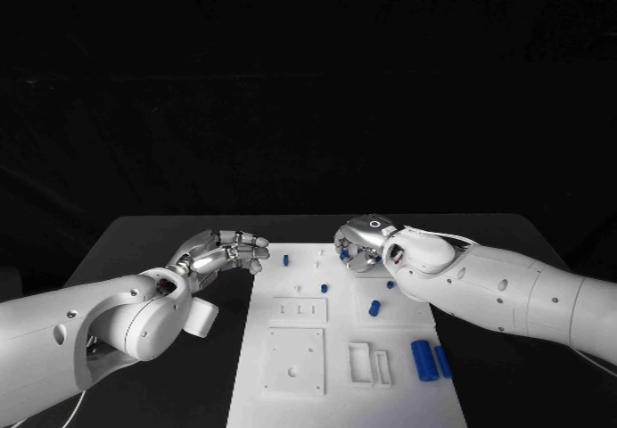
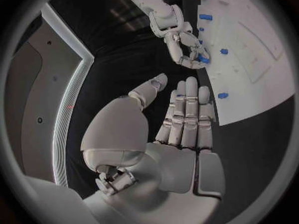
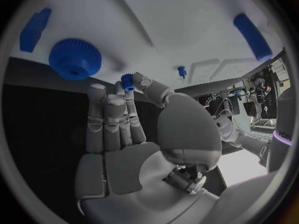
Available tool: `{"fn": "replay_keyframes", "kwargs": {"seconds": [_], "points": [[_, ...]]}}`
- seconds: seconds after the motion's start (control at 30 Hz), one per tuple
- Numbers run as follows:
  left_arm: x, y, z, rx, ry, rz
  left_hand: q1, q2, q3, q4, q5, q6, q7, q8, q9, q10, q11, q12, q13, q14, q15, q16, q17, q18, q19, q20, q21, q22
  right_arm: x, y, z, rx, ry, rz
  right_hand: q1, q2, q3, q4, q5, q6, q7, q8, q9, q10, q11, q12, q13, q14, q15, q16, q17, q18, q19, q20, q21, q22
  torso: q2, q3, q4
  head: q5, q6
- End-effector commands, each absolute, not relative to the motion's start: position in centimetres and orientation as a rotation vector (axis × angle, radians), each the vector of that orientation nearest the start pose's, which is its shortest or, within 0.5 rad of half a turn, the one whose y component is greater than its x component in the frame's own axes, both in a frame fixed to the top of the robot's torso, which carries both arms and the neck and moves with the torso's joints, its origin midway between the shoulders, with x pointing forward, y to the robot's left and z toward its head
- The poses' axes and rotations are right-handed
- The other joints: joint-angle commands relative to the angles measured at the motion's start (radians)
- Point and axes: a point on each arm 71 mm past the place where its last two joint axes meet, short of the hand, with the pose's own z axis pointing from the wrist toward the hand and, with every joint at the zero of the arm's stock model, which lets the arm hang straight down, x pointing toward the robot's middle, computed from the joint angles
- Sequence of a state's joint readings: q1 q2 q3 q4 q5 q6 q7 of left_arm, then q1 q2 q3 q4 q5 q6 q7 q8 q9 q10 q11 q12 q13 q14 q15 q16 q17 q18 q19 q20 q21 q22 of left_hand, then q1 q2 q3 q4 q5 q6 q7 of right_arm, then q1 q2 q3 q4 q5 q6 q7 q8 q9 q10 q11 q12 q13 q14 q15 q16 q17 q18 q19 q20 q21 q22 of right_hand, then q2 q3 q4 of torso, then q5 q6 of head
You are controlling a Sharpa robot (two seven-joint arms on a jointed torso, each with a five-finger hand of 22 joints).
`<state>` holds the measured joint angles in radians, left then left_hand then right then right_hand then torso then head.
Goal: Assemble the parts on the task board
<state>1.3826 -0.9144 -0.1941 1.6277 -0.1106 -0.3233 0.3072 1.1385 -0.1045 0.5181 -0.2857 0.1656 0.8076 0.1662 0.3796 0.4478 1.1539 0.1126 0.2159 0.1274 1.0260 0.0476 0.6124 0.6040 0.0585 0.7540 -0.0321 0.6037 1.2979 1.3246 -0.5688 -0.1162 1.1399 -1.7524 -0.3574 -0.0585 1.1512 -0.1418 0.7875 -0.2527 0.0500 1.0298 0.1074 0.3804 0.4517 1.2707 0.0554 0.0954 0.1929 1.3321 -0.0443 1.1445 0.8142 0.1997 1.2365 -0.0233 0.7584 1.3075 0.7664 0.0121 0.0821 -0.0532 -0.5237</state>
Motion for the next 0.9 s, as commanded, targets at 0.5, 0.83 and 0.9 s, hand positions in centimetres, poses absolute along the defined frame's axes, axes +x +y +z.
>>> {"fn": "replay_keyframes", "kwargs": {"seconds": [0.5, 0.83, 0.9], "points": [[47.8, 20.6, -14.4, -0.907, 1.568, -1.483, -0.006, 0.005, 0.008, -0.002, -0.003, 0.003, 0.006, -0.004, 0.003, -0.005, 0.003, -0.005, -0.001, -0.008, 0.002, 0.006, -0.003, -0.006, -0.001, -0.010, 0.000, -0.002, 56.5, -13.2, -14.8, -0.456, 1.313, 0.363, 0.008, -0.017, 0.026, 0.012, -0.001, 0.005, 0.000, 0.008, 0.013, 0.061, -0.010, 0.000, 0.007, -0.017, -0.023, 0.007, -0.006, 0.062, 0.001, -0.004, 0.009, 0.020, 0.005, 0.0002, 0.0008, 0.003, 0.011], [47.9, 20.4, -14.4, -0.906, 1.569, -1.484, -0.005, 0.005, 0.009, -0.002, -0.003, 0.004, 0.006, -0.005, 0.003, -0.004, 0.003, -0.006, -0.001, -0.009, 0.002, 0.007, -0.003, -0.007, -0.001, -0.011, 0.000, -0.002, 56.6, -12.2, -14.9, -0.457, 1.312, 0.366, 0.010, -0.021, 0.032, 0.016, -0.001, 0.005, 0.000, 0.008, 0.015, 0.061, -0.010, -0.002, 0.009, -0.017, -0.023, 0.008, -0.007, 0.062, 0.001, -0.004, 0.010, 0.020, 0.006, 0.0006, 0.0011, 0.016, 0.012], [47.9, 20.3, -14.3, -0.904, 1.570, -1.486, -0.005, 0.005, 0.009, -0.002, -0.003, 0.004, 0.006, -0.005, 0.003, -0.004, 0.003, -0.006, -0.001, -0.009, 0.002, 0.007, -0.003, -0.007, -0.001, -0.011, 0.000, -0.002, 56.6, -12.1, -14.9, -0.458, 1.314, 0.365, 0.010, -0.022, 0.033, 0.016, -0.001, 0.005, 0.000, 0.007, 0.015, 0.061, -0.010, -0.002, 0.009, -0.017, -0.023, 0.008, -0.007, 0.062, 0.001, -0.004, 0.010, 0.020, 0.007, 0.0002, 0.0011, 0.016, 0.011]]}}
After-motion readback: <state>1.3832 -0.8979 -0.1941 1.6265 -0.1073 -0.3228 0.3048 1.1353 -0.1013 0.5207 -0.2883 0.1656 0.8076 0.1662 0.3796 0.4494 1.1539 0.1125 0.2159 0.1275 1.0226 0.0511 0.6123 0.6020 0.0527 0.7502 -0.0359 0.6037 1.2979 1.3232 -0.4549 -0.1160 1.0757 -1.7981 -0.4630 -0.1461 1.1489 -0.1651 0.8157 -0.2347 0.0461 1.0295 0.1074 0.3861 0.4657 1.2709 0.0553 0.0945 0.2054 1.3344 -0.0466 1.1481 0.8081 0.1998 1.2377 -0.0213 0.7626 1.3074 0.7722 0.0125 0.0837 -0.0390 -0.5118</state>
